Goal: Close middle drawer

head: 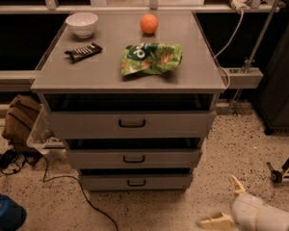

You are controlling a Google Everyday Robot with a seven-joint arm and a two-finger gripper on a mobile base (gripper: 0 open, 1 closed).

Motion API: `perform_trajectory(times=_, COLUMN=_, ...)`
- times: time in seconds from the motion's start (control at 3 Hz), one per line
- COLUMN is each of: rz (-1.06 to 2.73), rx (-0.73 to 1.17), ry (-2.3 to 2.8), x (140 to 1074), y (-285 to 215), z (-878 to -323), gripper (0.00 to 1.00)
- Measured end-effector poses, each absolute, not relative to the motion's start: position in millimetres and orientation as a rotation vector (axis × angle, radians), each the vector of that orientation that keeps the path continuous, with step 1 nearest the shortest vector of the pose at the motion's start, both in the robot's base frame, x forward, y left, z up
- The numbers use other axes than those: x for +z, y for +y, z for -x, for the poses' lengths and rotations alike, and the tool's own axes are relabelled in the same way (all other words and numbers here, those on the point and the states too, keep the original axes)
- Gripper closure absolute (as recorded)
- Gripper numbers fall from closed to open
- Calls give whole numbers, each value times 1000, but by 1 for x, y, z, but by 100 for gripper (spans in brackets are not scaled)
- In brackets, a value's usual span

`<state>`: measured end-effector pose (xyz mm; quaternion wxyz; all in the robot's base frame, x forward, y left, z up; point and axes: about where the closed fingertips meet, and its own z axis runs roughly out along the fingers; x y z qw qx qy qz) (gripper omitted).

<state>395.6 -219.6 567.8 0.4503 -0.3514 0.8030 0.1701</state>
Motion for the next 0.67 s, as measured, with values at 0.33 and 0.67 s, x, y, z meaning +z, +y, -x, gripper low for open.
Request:
perform_trajectory(times=0.33, rz=863, rx=266, ry=1974, x=640, y=-234, z=-357, gripper=0)
perform_trajectory(times=0.67, rz=828, rx=146, ry=2000, x=667, y=-260, z=-338, gripper=0)
